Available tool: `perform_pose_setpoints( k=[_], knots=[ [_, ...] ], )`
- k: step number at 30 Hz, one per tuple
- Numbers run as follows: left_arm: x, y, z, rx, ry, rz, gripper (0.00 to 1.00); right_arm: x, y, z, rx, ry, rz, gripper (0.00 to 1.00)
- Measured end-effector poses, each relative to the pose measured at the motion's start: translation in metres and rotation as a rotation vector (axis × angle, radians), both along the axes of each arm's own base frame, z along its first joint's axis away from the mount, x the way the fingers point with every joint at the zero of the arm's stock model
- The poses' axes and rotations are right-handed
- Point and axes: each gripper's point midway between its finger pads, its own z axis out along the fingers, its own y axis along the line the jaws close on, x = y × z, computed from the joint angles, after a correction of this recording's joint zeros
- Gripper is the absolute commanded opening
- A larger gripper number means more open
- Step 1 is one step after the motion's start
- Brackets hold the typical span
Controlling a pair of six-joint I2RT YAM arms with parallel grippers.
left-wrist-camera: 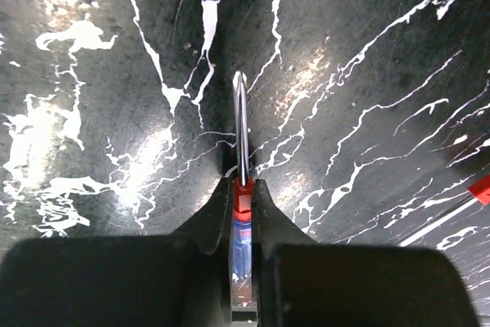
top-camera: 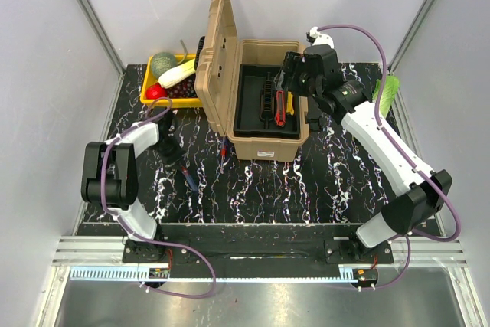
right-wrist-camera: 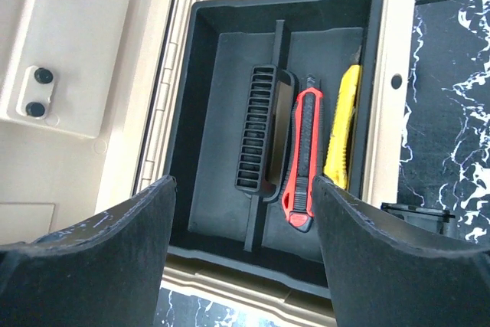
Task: Pack the tool kit
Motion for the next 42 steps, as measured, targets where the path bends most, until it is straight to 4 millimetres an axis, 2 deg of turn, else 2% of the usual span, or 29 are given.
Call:
perform_pose_setpoints(
  k=[4, 7, 11, 14, 17, 20, 26, 30, 34, 37, 40, 42],
  knots=[
    [0.003, 0.004, 0.016, 0.023, -0.041, -0.009, 0.00, -0.003, 0.007, 0.002, 0.019, 0.004, 0.040, 0.78],
    [0.013, 0.009, 0.054, 0.046, -0.152, -0.022, 0.00, -0.007, 0.017, 0.008, 0.045, -0.003, 0.101, 0.80],
    [0.038, 0.013, 0.145, 0.073, -0.416, -0.041, 0.00, -0.014, 0.041, 0.024, 0.095, -0.042, 0.249, 0.95],
    [0.049, 0.015, 0.241, 0.087, -0.690, -0.066, 0.00, -0.024, 0.061, 0.038, 0.142, -0.086, 0.388, 0.99],
    [0.038, 0.010, 0.321, 0.080, -0.936, -0.126, 0.00, -0.038, 0.082, 0.058, 0.199, -0.148, 0.545, 0.99],
    [0.011, -0.001, 0.369, 0.051, -1.111, -0.214, 0.00, -0.059, 0.101, 0.083, 0.275, -0.215, 0.723, 0.99],
    [-0.034, -0.040, 0.409, -0.114, -1.271, -0.432, 0.00, -0.110, 0.126, 0.137, 0.428, -0.362, 1.048, 0.99],
    [-0.046, -0.067, 0.434, -0.278, -1.347, -0.523, 0.00, -0.142, 0.145, 0.155, 0.461, -0.406, 1.219, 0.99],
    [-0.052, -0.089, 0.460, -0.441, -1.404, -0.574, 0.00, -0.173, 0.170, 0.153, 0.479, -0.385, 1.357, 0.99],
    [-0.054, -0.103, 0.471, -0.535, -1.414, -0.610, 0.00, -0.186, 0.185, 0.144, 0.486, -0.357, 1.415, 0.96],
    [-0.054, -0.115, 0.475, -0.603, -1.405, -0.637, 0.00, -0.189, 0.197, 0.135, 0.483, -0.323, 1.440, 0.86],
    [-0.053, -0.121, 0.477, -0.631, -1.400, -0.650, 0.00, -0.189, 0.200, 0.129, 0.479, -0.301, 1.445, 0.76]
  ],
)
